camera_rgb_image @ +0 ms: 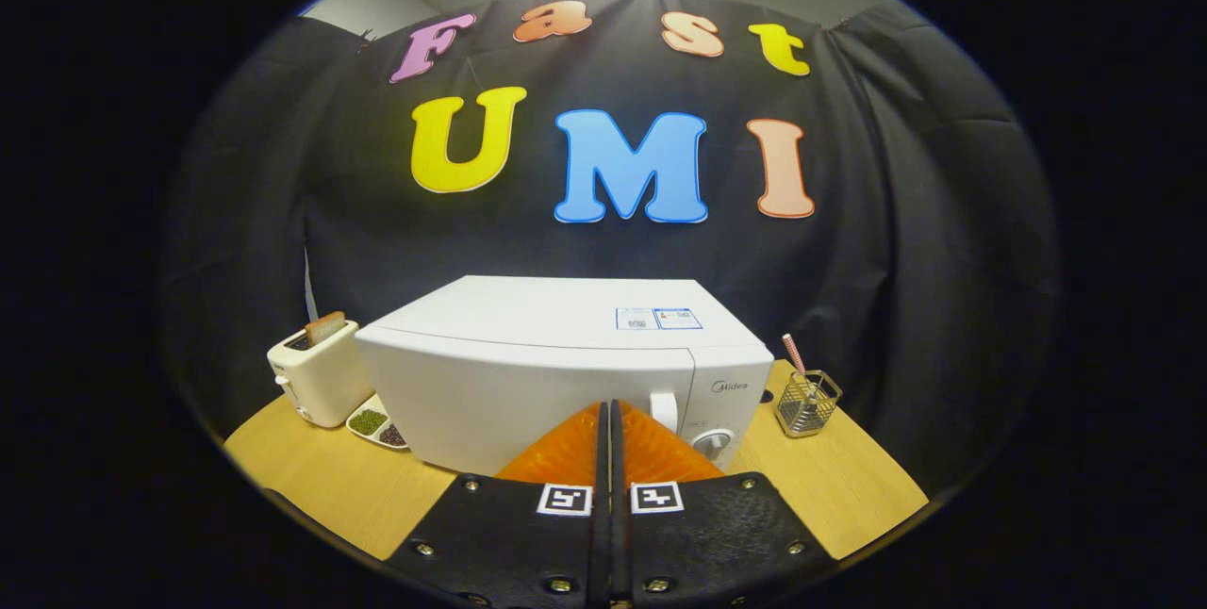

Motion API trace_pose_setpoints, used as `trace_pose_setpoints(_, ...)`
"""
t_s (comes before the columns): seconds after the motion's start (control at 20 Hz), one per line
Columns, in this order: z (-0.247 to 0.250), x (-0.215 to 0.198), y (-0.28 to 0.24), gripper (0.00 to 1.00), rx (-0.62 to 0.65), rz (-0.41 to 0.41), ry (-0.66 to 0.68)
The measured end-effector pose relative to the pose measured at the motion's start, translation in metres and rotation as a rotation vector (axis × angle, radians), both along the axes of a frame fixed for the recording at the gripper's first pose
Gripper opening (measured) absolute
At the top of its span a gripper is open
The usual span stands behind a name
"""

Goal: Open the microwave, put the food inside, and close the microwave door.

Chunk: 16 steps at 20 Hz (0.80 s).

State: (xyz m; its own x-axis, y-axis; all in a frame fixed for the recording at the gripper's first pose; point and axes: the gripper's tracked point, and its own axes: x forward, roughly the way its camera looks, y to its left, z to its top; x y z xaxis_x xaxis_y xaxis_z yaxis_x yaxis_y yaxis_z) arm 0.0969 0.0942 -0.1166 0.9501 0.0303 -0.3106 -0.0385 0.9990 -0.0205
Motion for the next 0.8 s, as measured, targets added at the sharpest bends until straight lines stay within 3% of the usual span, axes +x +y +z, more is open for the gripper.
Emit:
trace_pose_setpoints(0.5,0.04,-0.097,0.012,0.03,0.028,0.002,-0.073)
trace_pose_setpoints(0.6,0.046,-0.111,0.013,0.28,0.031,0.003,-0.095)
trace_pose_setpoints(0.65,0.049,-0.117,0.016,0.5,0.037,0.011,-0.107)
trace_pose_setpoints(0.7,0.052,-0.121,0.016,0.64,0.039,0.011,-0.121)
trace_pose_setpoints(0.75,0.055,-0.124,0.015,0.88,0.037,0.007,-0.136)
trace_pose_setpoints(0.8,0.056,-0.127,0.015,0.96,0.031,0.004,-0.142)
